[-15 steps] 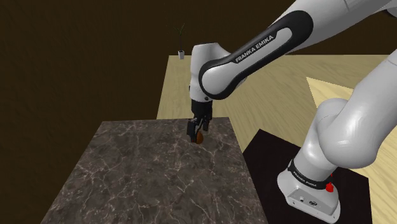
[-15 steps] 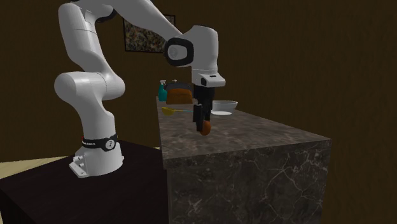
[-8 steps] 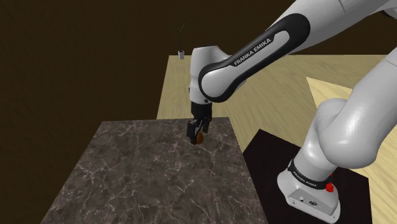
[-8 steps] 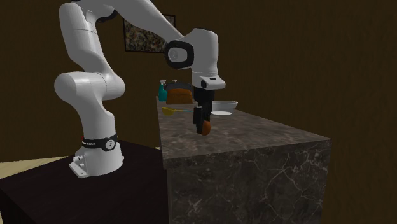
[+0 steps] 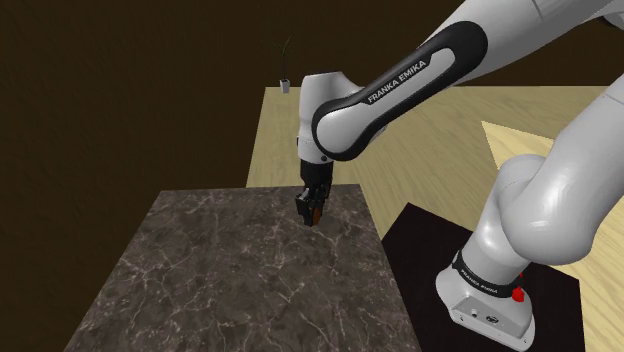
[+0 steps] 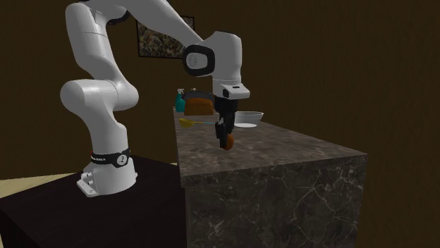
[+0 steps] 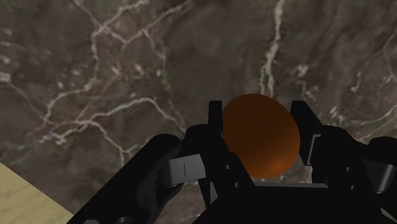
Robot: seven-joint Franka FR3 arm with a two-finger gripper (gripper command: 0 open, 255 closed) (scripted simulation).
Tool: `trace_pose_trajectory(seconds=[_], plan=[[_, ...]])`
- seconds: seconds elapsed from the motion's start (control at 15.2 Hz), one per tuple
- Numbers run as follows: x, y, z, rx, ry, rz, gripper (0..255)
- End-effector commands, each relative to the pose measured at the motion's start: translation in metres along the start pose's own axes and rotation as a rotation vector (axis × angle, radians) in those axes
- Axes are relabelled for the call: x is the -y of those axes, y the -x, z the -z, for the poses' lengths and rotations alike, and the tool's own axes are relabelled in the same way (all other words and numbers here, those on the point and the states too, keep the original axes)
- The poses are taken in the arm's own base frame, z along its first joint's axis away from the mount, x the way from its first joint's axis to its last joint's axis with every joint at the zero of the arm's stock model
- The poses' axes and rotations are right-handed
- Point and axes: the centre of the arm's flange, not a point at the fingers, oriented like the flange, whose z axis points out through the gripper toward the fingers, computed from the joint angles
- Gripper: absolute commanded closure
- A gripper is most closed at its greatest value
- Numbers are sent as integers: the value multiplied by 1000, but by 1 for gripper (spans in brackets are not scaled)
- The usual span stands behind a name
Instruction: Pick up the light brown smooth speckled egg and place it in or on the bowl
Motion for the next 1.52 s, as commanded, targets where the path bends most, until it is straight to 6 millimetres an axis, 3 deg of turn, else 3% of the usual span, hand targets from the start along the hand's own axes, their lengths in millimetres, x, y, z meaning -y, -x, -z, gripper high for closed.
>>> trace_pose_trajectory(seconds=[0.0,0.13,1.45], plan=[[0,0,0,0,0,0,255],[0,0,0,0,0,0,255],[18,7,104,0,0,0,255]])
